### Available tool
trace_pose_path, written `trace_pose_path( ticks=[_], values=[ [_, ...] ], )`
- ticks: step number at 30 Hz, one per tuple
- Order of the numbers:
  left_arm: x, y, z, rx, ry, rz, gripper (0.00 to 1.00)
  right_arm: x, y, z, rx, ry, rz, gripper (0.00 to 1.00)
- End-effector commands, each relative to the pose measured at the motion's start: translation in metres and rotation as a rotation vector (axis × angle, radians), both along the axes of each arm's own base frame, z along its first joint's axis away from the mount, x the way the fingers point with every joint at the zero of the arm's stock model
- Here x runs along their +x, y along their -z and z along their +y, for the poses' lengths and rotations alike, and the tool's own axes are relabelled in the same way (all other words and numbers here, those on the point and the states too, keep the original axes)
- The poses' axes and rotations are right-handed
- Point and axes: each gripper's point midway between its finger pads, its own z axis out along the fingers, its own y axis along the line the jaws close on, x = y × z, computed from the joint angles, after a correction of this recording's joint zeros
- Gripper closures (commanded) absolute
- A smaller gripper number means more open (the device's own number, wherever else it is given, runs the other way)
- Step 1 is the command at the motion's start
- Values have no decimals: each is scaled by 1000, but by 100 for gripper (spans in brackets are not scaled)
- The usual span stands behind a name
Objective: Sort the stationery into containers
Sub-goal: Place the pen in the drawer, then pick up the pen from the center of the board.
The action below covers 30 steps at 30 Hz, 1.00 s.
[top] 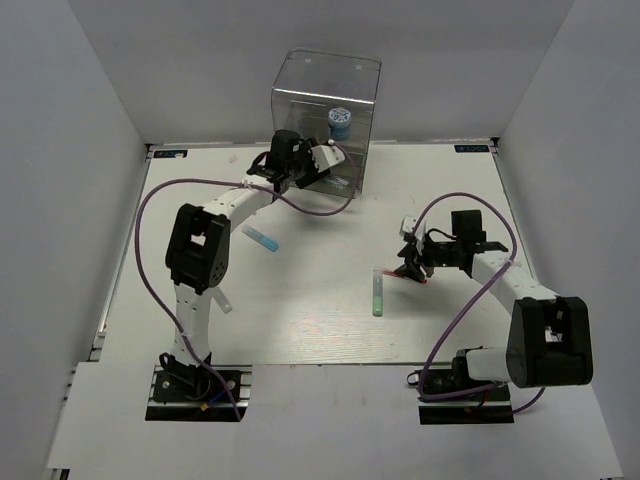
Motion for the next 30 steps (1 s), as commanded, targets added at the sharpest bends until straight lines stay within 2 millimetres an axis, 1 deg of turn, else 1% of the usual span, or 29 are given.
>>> trace_pose_path(
  ticks=[1, 2, 3, 4, 5, 6, 7, 9, 10, 11, 12, 13, 14, 15, 16, 17, 18, 19, 20, 21, 22, 23, 24, 25, 26, 27, 28, 29, 30],
  values=[
    [-12, -98, 3, -115, -58, -155, 36, 3, -3, 1, -30, -86, -51, 44],
    [-17, -104, 5, -170, -95, -127, 34, 4, -1, -1, -52, -106, -77, 44],
    [-20, -115, 7, -217, -121, -118, 27, 6, 4, -5, -81, -102, -75, 44],
    [-31, -126, 10, -261, -141, -89, 23, 7, 11, -7, -99, -113, -60, 44],
    [-40, -129, 10, -343, -180, -26, 22, 8, 12, -9, -110, -110, -59, 44],
    [-48, -132, 12, -380, -198, 4, 20, 10, 21, -12, -134, -100, -38, 44],
    [-65, -136, 18, -415, -217, 38, 20, 12, 21, -12, -140, -101, -39, 44],
    [-84, -137, 21, -527, -271, 125, 18, 11, 27, -14, -160, -98, -20, 44],
    [-94, -119, 29, -548, -311, 184, 16, 13, 32, -16, -172, -95, -2, 44],
    [-105, -116, 30, -582, -325, 229, 11, 13, 34, -16, -177, -93, 9, 44],
    [-118, -129, 34, -682, -371, 268, 9, 14, 36, -17, -183, -94, 15, 44],
    [-127, -109, 45, -696, -440, 320, 6, 16, 42, -21, -207, -83, 28, 44],
    [-132, -103, 56, -711, -509, 332, 1, 17, 45, -22, -214, -80, 34, 44],
    [-145, -98, 61, -759, -554, 368, 1, 17, 48, -22, -219, -78, 43, 44],
    [-152, -91, 65, -771, -581, 391, 1, 19, 50, -25, -237, -72, 41, 44],
    [-154, -87, 74, -790, -639, 385, 0, 20, 54, -25, -241, -70, 54, 44],
    [-162, -74, 81, -834, -718, 427, 0, 21, 55, -26, -249, -65, 60, 44],
    [-165, -72, 86, -863, -764, 432, 0, 20, 56, -26, -252, -66, 75, 44],
    [-170, -67, 97, -892, -845, 437, 0, 24, 57, -26, -257, -66, 85, 46],
    [-170, -71, 99, -899, -850, 423, 0, 24, 59, -28, -268, -67, 97, 46],
    [-174, -62, 100, -901, -875, 451, 0, 25, 62, -29, -280, -71, 108, 47],
    [-175, -67, 100, -922, -873, 449, 0, 28, 63, -30, -292, -74, 111, 49],
    [-178, -56, 103, -918, -902, 464, 0, 25, 66, -30, -304, -92, 121, 49],
    [-181, -56, 102, -948, -916, 479, 0, 25, 70, -32, -325, -94, 130, 52],
    [-183, -48, 103, -951, -932, 496, 0, 23, 73, -33, -335, -99, 137, 53],
    [-182, -50, 102, -970, -934, 498, 0, 23, 75, -35, -347, -112, 131, 55],
    [-184, -44, 102, -981, -953, 517, 0, 21, 78, -34, -354, -123, 138, 58],
    [-186, -39, 102, -985, -966, 530, 0, 18, 84, -37, -377, -128, 152, 63],
    [-187, -39, 100, -994, -961, 545, 0, 16, 87, -37, -384, -145, 151, 65]
  ],
)
